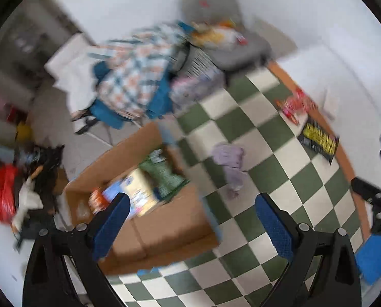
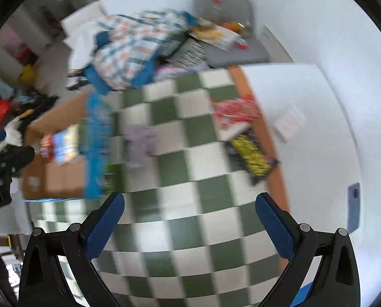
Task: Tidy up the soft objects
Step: 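Grasp the lilac cloth with the left tool while the right tool grasps the black wipes pack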
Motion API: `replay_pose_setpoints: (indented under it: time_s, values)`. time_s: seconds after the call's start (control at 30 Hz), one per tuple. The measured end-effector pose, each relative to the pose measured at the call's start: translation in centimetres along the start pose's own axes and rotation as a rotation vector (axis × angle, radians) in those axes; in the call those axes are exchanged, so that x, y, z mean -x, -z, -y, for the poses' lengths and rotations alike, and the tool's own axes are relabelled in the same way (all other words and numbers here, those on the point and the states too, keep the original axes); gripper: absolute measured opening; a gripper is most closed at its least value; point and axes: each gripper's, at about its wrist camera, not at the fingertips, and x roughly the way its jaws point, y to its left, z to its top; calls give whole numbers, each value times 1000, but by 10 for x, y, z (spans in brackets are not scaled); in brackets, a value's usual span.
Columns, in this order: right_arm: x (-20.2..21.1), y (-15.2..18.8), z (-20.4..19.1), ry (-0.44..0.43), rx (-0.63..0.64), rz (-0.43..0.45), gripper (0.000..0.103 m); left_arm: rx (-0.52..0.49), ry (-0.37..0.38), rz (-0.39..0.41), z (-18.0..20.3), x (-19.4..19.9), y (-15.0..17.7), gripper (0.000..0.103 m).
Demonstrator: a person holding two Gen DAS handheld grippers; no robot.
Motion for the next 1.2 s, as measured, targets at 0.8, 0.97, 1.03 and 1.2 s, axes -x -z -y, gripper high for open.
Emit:
replay_pose_setpoints:
  time_s: [0.8, 0.97, 1.03, 1.2]
  values:
    - [-254, -55, 105, 69, 139, -378, 89, -11, 75, -561, 70, -249, -50, 98]
    - [-248, -53, 108, 73, 33, -376, 67, 117, 190, -535, 57, -242, -52, 52]
    - [-246, -55, 107, 40, -8, -387, 67, 135, 184, -509, 57, -238, -53, 44]
    - [-248, -56, 94, 104, -11, -384, 65, 143, 187, -466, 63, -231, -50, 33]
